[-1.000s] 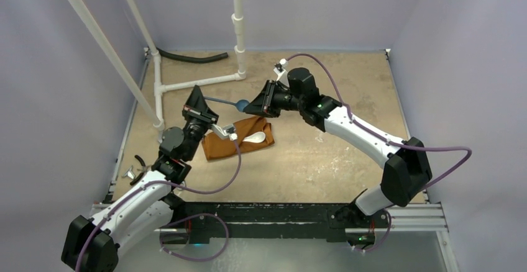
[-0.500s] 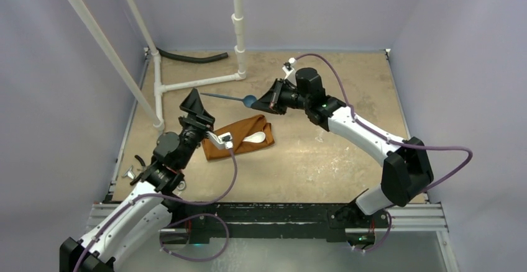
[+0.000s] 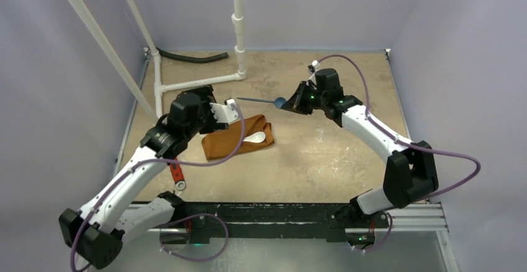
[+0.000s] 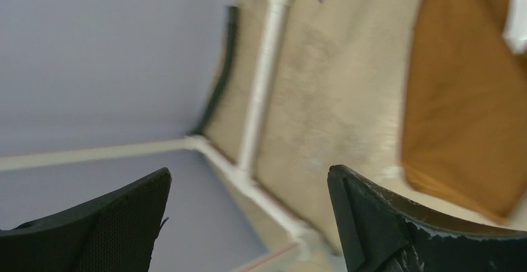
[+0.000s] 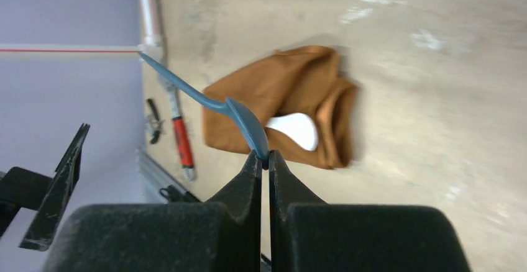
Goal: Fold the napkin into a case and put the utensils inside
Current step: Insert the spoon into the folded napkin.
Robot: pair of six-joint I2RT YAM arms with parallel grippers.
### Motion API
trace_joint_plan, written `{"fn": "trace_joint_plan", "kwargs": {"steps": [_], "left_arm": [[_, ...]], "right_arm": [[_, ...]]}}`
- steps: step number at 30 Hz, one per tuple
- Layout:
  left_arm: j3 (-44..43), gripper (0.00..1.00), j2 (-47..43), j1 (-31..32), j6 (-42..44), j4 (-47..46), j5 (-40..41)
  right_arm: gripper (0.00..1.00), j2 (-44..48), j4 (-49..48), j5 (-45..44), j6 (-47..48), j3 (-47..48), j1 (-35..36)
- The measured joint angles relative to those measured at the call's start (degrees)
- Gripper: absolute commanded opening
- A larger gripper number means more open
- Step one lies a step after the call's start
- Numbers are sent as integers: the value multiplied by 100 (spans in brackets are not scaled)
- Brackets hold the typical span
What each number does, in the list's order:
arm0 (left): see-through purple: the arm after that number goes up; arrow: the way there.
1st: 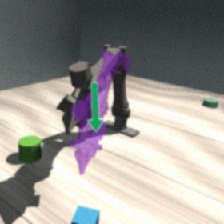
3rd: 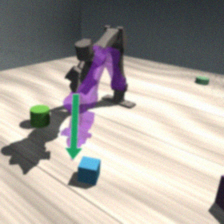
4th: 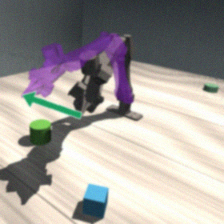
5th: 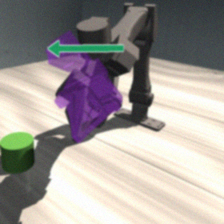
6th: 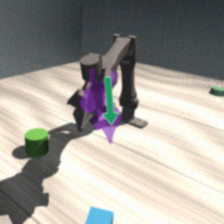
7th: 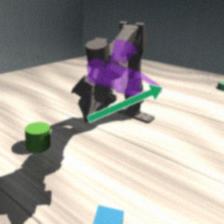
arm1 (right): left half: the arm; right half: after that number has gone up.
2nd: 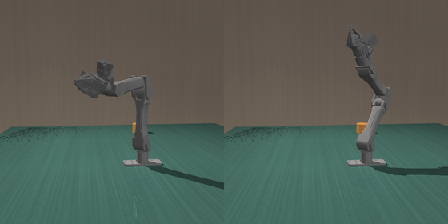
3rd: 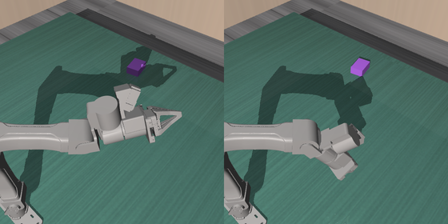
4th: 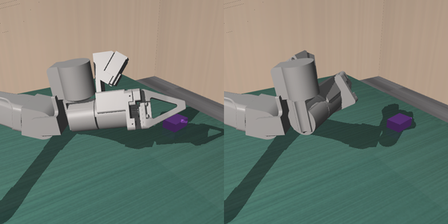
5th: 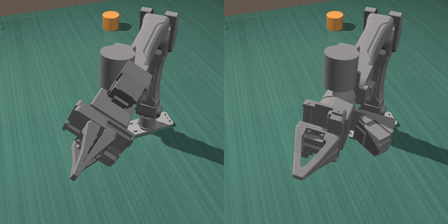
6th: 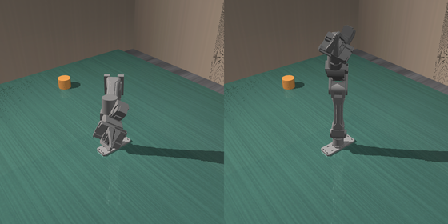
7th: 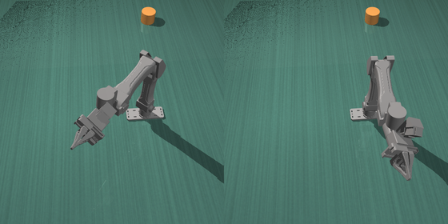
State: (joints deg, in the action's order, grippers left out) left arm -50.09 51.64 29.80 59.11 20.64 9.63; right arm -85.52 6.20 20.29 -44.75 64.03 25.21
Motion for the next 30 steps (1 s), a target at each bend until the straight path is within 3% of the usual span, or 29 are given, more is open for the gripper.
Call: {"fn": "trace_joint_plan", "kwargs": {"steps": [6, 11, 16, 23, 30], "left_arm": [[-382, 95, 1126, -129, -2273, 1349, -140], [-723, 91, 1978, -966, -3338, 2006, -787], [-1019, 89, 2844, -1727, -3805, 2114, -1211], [-1019, 85, 3388, -1873, -4044, 2234, -1276], [-1217, 73, 4013, -2177, -4262, 2343, -1292]], "right_arm": [[0, 610, 483, -332, 595, -621, -546], [0, 1097, 785, -503, 935, -1078, -750], [0, 1318, 953, -737, 1141, -1423, -815], [0, 1510, 1117, -931, 1314, -1572, -874], [0, 1547, 1196, -914, 1543, -1650, -876]]}}
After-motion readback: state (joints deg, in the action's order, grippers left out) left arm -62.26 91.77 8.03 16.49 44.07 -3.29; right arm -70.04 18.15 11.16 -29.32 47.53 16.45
